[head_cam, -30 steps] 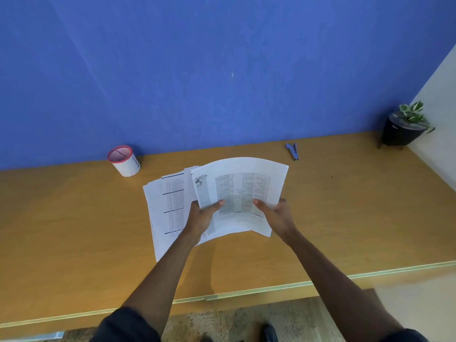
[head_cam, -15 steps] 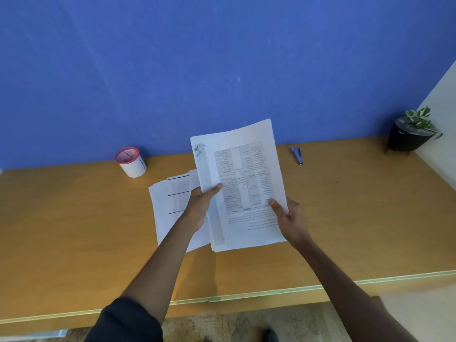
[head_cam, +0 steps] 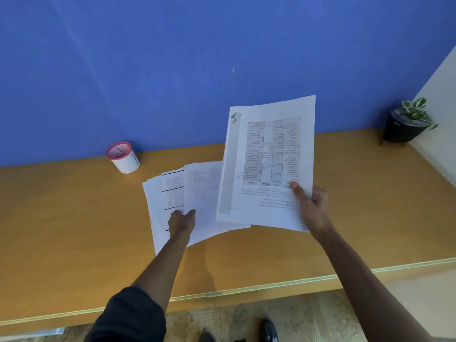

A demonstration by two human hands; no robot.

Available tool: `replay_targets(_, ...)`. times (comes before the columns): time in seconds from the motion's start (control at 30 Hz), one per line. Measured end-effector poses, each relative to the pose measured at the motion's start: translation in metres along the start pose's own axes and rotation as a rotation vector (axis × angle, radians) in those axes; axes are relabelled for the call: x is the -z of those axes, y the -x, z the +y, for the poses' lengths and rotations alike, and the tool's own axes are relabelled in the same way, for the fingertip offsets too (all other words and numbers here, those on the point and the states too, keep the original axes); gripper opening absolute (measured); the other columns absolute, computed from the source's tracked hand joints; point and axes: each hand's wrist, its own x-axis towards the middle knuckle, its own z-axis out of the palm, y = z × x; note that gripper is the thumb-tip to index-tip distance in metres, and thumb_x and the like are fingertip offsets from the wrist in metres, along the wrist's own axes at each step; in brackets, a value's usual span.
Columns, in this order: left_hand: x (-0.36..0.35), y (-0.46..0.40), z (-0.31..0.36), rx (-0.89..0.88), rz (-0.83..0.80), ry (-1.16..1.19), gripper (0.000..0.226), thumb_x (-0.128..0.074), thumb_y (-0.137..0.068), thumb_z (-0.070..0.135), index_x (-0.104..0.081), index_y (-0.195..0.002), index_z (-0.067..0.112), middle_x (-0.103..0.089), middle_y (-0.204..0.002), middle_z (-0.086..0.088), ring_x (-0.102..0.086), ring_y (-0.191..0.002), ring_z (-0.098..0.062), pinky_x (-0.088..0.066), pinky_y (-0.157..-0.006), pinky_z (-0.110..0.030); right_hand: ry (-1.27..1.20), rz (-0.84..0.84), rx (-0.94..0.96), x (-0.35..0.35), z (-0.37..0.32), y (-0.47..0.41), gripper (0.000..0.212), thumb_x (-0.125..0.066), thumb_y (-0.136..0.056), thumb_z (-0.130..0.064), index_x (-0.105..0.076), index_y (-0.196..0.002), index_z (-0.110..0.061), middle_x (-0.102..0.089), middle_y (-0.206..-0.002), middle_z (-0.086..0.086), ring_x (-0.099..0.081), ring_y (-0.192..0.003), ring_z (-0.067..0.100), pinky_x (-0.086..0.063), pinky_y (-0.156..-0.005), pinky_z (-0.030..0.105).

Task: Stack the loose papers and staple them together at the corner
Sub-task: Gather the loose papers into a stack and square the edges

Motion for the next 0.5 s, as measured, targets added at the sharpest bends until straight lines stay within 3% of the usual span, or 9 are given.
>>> replay_targets(0.17,-0.013,-0.013,-0.016,-0.076,0.07,-0.367,0.061,-0.059,-0.092,0.047,-0.052,-0.129,0.0,-0.051,-0.134,-0.022,-0.048,-0.124,-0.041,-0.045,-0.097,-0.053,0.016,0.05,-0.025,0.009,0.004,0.0,0.018,-0.059,-0.099,-0.016,-0.07,-0.111,-0.009,-0.076,-0.102,-0.001,-0.075,-0.093,0.02,-0.06,-0.07,0.026)
replay_targets(0.33,-0.019,-0.017,-0.012,-0.078,0.095,-0.439,0.065,-0.073,-0.082,0.049,-0.052,-0.125,0.004,-0.05,-0.133,-0.02,-0.046,-0.123,-0.039,-0.041,-0.1,-0.053,0.041,0.077,-0.05,0.017,0.01,0.002,0.013,-0.06,-0.099,-0.018,-0.072,-0.104,-0.015,-0.077,-0.101,0.0,-0.075,-0.093,0.024,-0.061,-0.077,0.039)
replay_targets(0.5,-0.021,-0.024,-0.011,-0.027,0.106,-0.375,0.061,-0.083,-0.075,0.039,-0.057,-0.118,0.005,-0.055,-0.127,-0.018,-0.049,-0.118,-0.038,-0.043,-0.097,-0.051,0.077,0.1,-0.065,0.021,0.014,-0.001,0.02,-0.061,-0.098,-0.021,-0.073,-0.11,-0.008,-0.078,-0.102,0.003,-0.075,-0.092,0.022,-0.061,-0.079,0.04)
